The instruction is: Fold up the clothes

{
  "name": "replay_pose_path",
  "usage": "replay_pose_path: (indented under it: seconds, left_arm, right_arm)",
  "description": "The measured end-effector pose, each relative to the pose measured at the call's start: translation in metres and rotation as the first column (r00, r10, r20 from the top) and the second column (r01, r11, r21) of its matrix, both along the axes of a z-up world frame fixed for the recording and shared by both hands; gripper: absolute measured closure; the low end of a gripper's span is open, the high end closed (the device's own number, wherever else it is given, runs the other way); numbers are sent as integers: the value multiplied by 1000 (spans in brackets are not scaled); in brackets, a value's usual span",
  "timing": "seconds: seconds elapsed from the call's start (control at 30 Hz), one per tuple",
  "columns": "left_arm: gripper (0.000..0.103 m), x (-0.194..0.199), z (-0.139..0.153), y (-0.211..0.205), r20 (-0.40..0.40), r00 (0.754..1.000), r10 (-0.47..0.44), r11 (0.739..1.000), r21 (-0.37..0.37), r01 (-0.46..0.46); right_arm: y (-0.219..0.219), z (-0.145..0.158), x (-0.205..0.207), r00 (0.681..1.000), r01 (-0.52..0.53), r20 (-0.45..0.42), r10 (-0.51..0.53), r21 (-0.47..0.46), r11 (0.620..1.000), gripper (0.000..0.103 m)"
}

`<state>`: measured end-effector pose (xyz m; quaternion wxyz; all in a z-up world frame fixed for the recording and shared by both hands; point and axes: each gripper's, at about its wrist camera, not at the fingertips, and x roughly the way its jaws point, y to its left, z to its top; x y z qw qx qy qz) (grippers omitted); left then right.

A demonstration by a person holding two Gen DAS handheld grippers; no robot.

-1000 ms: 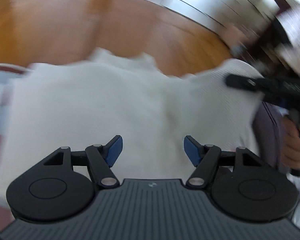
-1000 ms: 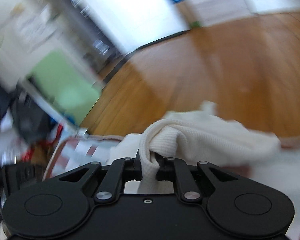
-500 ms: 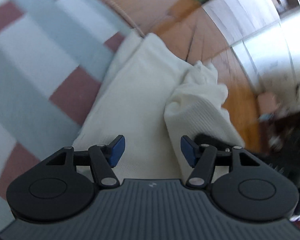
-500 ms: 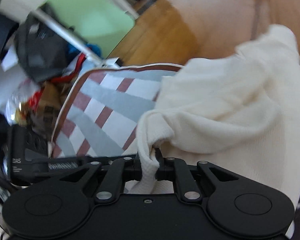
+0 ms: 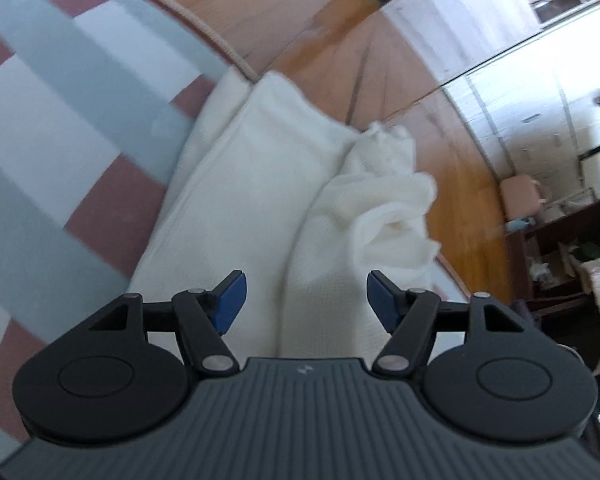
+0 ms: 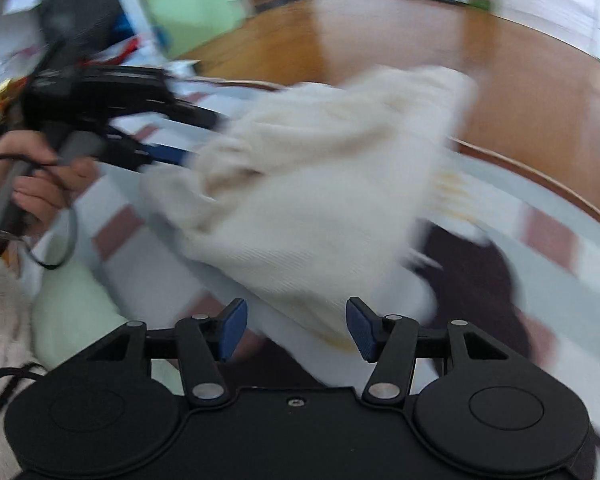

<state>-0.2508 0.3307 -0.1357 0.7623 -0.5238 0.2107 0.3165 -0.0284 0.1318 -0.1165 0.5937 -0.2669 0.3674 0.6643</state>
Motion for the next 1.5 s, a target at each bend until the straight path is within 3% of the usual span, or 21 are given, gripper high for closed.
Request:
replay_pose_path:
  seconds: [0.1, 0.17, 0.23, 0.33, 0.43, 0.57, 0.6, 0.63, 0.7, 0.83, 0.9, 1.03, 1.1, 1.13, 1.2, 1.23, 1.33, 1.43, 1.5]
  left_arm:
    - [37, 12, 11, -6, -68, 997, -45, 996, 80, 50]
    - [37, 26, 17, -13, -166, 983, -72, 984, 150, 97]
    - [37, 44, 17, -19, -295, 952, -80, 967, 210, 146]
    - [38, 54, 9, -15, -275, 954, -117, 971, 170, 168]
    - [38, 54, 10, -16, -278, 951, -132, 963, 193, 190]
    - [37, 44, 10, -15, -252, 959, -132, 969, 171, 178]
    - [37, 43, 13, -15, -268, 955, -129, 971, 163, 176]
    - [37, 43, 16, -15, -316, 941, -121, 971, 158, 178]
    - [37, 43, 23, -19, -415, 906, -84, 963, 199, 181]
    - [37, 38, 20, -16, -342, 930, -135, 965, 167, 201]
    - [37, 37, 14, -13, -273, 945, -180, 968, 122, 220]
    - [34, 52, 9, -15, -255, 930, -266, 949, 97, 298]
    - [35, 61, 4, -18, -270, 923, -274, 946, 98, 309]
    - [48, 66, -1, -20, -308, 912, -271, 943, 104, 316]
    - [85, 77, -9, -24, -401, 880, -255, 934, 135, 332]
    - [89, 80, -5, -29, -418, 876, -239, 924, 179, 338]
    - [90, 72, 25, -38, -377, 913, -157, 894, 339, 294]
    - [90, 41, 51, -28, -262, 964, -48, 925, 351, 142]
    - [90, 21, 61, -21, -218, 976, 14, 939, 338, 62]
  right_arm:
    - [-24, -1, 19, 993, 100, 67, -99, -1, 995, 42]
    - [-27, -5, 21, 993, 75, 96, -73, -17, 997, 42]
    - [-24, -9, 7, 985, -6, 172, 11, -29, 1000, 43]
    - [-18, -11, -10, 971, -73, 227, 74, -12, 997, 42]
    - [-4, -17, -8, 986, -34, 165, 36, -13, 999, 45]
    - [12, -23, -5, 967, 23, 256, -21, -7, 1000, 46]
    - [13, -21, -4, 968, 19, 249, -19, 3, 1000, 50]
    - [12, -19, -3, 967, 13, 253, -16, 14, 1000, 60]
    - [8, -17, -12, 942, 11, 334, -24, 38, 999, 63]
    - [0, -19, -28, 904, -3, 427, -21, 54, 999, 63]
    - [-1, -16, -28, 917, -7, 399, -19, 64, 998, 63]
    - [7, -13, -13, 961, 54, 269, -67, 56, 997, 63]
    - [11, -20, -9, 968, 60, 241, -66, 30, 998, 62]
    - [14, -24, -11, 960, 42, 275, -46, 21, 999, 60]
    - [17, -27, -14, 956, 28, 293, -33, 22, 999, 55]
    - [19, -27, -14, 958, 29, 283, -35, 24, 999, 54]
    - [24, -27, -16, 966, 31, 254, -37, 30, 999, 53]
    - [24, -23, -21, 976, 4, 218, -10, 28, 1000, 53]
    - [25, -21, -24, 981, -14, 193, 8, 27, 1000, 59]
